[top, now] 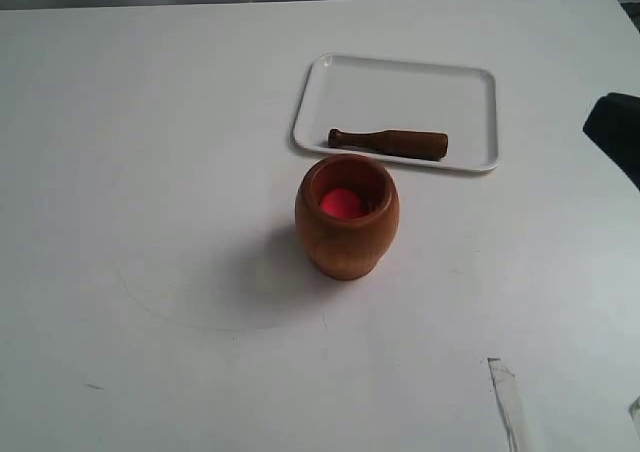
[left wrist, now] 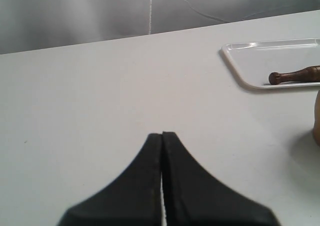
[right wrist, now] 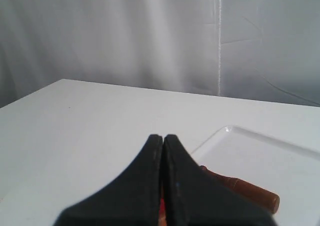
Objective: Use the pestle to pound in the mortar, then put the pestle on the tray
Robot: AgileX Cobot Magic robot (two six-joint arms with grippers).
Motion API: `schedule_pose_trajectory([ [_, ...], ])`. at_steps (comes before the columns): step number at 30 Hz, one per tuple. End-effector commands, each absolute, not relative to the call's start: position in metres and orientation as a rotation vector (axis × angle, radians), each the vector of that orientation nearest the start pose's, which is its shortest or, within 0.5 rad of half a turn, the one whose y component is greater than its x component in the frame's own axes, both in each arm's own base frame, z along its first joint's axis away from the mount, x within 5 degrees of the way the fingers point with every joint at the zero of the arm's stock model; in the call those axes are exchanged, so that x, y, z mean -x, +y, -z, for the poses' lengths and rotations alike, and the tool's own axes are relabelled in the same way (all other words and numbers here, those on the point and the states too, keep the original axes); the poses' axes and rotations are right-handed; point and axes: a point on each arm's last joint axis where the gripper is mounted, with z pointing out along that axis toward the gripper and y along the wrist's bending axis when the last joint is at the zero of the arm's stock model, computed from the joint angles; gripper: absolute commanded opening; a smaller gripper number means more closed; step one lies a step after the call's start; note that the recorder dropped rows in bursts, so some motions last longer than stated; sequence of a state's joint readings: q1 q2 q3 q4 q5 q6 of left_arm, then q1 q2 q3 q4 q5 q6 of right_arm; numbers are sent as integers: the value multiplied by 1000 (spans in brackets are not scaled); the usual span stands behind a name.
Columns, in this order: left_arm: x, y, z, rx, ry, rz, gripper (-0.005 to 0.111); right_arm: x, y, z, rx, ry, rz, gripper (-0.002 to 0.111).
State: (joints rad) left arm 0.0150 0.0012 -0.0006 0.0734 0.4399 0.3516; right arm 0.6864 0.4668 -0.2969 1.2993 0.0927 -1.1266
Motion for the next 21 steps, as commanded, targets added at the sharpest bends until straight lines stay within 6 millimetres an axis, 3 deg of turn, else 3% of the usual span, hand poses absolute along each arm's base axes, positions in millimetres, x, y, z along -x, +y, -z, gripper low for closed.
schedule_pose_trajectory([
  [1,-51,3,-174,-361,1897,-302,0,-76,74,-274,502,1656,-730,0],
  [9,-51,3,-174,-361,1897,-302,0,-73,67,-272,499,1618,-683,0],
  [21,-51,3,-174,-361,1897,-302,0,-56,26,-227,265,1511,-383,0],
])
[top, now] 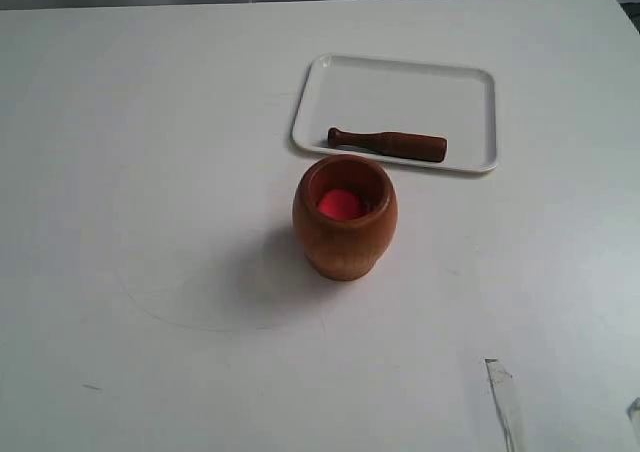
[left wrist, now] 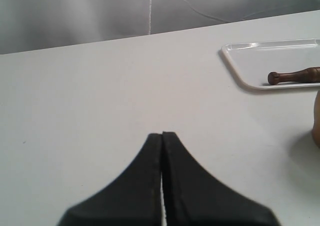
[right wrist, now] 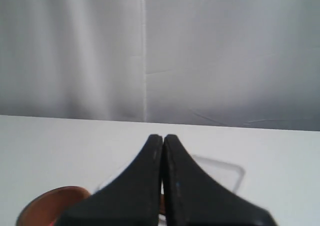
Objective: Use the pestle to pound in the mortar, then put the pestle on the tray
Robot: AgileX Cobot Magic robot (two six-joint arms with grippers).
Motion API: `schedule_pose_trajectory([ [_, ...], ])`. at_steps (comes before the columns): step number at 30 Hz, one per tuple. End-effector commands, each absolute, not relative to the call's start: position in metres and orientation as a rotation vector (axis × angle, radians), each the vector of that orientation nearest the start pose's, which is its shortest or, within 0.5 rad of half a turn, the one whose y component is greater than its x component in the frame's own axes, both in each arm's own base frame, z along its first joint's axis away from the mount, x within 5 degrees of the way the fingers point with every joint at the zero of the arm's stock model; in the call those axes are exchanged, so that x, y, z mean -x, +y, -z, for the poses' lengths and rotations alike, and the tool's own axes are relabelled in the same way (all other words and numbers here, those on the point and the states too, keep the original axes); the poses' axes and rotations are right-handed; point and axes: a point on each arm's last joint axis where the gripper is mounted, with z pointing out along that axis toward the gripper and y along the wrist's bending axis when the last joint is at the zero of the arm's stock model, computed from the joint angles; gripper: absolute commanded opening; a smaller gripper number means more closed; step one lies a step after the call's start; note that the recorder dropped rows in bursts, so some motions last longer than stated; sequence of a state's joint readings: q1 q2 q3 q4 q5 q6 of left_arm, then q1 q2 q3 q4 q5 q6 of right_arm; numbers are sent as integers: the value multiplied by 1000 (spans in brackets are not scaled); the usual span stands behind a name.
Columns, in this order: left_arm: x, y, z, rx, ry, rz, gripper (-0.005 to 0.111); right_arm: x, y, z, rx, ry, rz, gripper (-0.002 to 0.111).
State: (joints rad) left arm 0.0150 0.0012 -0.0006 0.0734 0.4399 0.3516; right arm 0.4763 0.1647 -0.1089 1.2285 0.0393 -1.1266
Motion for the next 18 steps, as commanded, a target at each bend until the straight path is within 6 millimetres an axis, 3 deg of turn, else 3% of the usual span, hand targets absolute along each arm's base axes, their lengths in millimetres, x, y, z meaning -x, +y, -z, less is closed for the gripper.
schedule_pose_trajectory([
  [1,-51,3,-174,-361,1897,-302,0,-56,24,-226,247,1503,-364,0],
  [6,-51,3,-174,-361,1897,-302,0,-54,16,-213,160,1481,-280,0],
  [18,-51,3,-174,-361,1897,-302,0,-54,15,-213,140,1483,-281,0],
])
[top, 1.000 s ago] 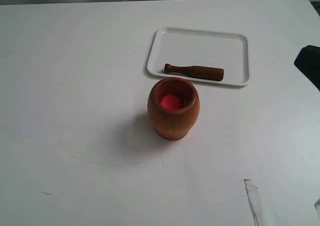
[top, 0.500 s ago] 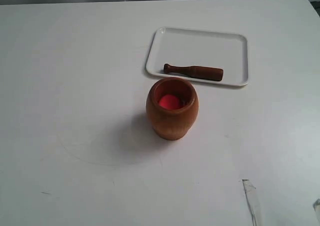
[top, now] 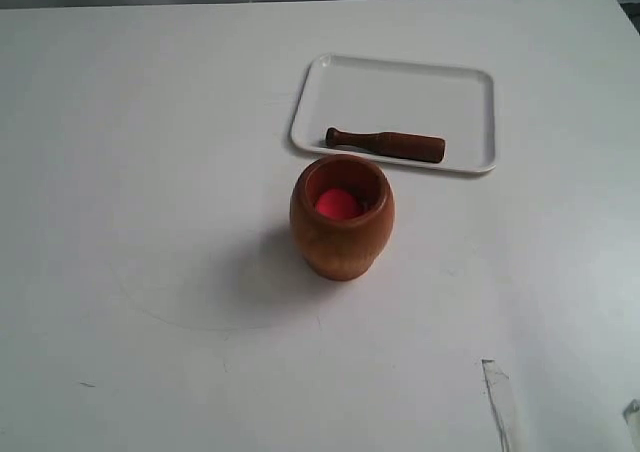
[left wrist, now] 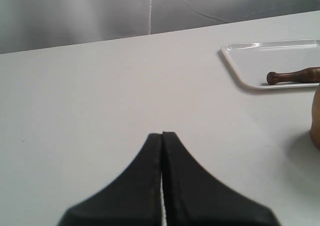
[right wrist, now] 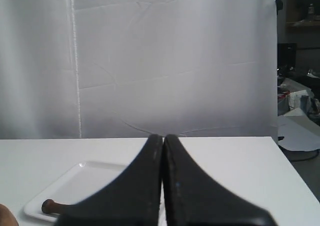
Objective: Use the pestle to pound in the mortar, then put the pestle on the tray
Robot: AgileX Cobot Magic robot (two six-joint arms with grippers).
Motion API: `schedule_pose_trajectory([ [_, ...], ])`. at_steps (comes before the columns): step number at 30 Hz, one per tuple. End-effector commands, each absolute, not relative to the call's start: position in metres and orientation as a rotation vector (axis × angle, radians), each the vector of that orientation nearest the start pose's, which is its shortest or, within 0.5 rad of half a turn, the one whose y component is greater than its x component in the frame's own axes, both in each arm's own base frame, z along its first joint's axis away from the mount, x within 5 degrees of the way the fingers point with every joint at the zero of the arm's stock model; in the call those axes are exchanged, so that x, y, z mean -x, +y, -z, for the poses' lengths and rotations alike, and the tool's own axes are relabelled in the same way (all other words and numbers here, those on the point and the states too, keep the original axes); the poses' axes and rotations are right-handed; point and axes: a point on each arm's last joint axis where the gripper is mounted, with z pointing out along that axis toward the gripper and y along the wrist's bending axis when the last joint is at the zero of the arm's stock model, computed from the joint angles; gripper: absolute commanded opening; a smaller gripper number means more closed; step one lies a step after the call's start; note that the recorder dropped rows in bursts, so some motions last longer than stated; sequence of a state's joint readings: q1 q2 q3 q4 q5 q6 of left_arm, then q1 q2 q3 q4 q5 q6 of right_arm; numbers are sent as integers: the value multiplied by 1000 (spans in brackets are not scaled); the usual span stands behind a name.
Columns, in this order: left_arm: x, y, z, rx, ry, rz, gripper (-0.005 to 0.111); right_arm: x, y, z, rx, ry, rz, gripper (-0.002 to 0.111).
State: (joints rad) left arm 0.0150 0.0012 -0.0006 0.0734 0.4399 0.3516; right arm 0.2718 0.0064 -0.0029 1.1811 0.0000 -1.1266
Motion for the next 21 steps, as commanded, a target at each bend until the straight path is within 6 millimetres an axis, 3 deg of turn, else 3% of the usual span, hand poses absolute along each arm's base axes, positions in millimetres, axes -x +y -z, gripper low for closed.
schedule_pose_trajectory([
  [1,-51,3,-174,-361,1897,-302,0,-54,15,-213,128,1485,-293,0],
  [11,-51,3,-174,-361,1897,-302,0,-54,16,-210,165,1515,-269,0],
  [17,-51,3,-174,-361,1897,-302,0,-55,15,-204,242,1573,-172,0],
  [21,-51,3,-174,-361,1897,-302,0,-56,9,-203,172,1582,-77,0],
])
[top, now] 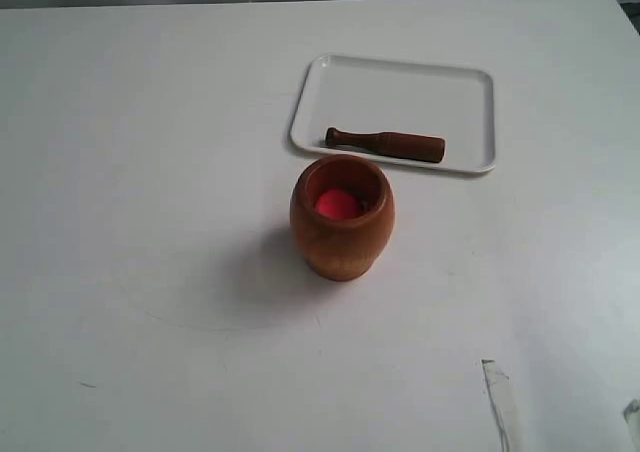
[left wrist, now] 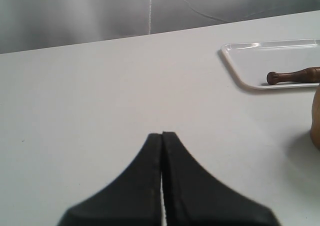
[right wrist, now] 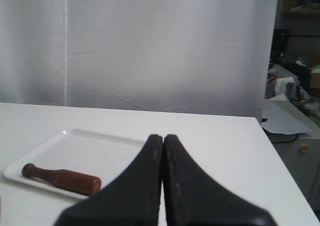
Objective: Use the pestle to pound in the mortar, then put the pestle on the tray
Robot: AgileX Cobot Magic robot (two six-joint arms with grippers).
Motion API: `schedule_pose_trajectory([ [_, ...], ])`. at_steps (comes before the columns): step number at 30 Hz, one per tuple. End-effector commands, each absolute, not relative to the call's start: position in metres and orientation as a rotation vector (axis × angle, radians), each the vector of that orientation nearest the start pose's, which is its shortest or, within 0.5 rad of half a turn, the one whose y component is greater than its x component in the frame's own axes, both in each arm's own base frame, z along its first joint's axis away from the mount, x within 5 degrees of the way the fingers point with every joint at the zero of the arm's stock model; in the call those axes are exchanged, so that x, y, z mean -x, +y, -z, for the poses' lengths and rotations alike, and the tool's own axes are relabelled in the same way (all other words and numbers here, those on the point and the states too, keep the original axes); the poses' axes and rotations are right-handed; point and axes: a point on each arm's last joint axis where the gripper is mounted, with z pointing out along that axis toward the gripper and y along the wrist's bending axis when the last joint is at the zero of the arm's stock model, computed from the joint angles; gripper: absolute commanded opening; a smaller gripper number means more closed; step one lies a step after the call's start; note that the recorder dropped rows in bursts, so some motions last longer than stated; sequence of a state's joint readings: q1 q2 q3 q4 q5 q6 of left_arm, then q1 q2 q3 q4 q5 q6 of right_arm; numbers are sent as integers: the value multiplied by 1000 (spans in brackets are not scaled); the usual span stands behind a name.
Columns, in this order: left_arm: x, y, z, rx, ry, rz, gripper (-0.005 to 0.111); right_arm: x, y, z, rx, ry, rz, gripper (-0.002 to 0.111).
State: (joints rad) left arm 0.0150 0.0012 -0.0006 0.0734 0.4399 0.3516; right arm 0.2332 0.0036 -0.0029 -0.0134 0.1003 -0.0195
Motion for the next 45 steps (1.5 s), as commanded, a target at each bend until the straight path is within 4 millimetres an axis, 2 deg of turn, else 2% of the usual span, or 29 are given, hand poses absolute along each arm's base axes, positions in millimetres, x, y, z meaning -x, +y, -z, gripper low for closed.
schedule_pose_trajectory([
  [1,-51,3,-174,-361,1897,-302,0,-56,7,-202,153,1599,-53,0],
  [4,-51,3,-174,-361,1897,-302,0,-56,6,-200,169,1623,-11,0],
  [45,-51,3,-174,-361,1897,-302,0,-56,6,-200,162,1618,-18,0],
])
